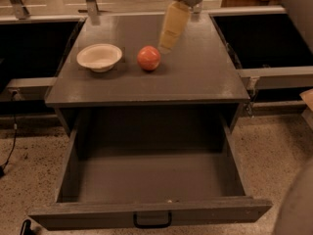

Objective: Place apple into top drawer

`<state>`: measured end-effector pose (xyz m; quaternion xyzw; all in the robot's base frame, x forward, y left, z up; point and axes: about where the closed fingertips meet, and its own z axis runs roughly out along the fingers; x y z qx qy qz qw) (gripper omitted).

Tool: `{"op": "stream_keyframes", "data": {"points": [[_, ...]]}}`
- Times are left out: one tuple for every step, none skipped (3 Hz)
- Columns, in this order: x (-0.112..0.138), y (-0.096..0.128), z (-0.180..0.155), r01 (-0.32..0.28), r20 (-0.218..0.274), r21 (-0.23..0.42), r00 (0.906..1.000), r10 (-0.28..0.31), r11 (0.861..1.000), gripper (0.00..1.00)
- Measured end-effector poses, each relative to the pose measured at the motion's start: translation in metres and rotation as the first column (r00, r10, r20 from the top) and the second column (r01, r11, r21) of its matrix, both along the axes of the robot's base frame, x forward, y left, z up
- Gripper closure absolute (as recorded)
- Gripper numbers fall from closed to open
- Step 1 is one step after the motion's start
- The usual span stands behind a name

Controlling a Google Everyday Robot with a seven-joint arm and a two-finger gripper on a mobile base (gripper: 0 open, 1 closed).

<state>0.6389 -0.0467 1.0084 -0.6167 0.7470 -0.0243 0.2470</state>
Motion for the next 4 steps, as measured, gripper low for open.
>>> {"op": "stream_keyframes", "data": {"points": [[0.033, 0.031, -0.017, 0.009, -0.007, 0.046, 0.9999, -0.009, 0.999, 0.00], [0.062, 0.056, -0.040, 0.056, -0.043, 0.115, 0.9977, -0.051, 0.992, 0.00], [0.086, 0.074, -0.066, 0.114, -0.089, 0.156, 0.9909, -0.101, 0.981, 0.00], [0.101, 0.080, -0.100, 0.176, -0.141, 0.160, 0.9779, -0.154, 0.971, 0.00]]}}
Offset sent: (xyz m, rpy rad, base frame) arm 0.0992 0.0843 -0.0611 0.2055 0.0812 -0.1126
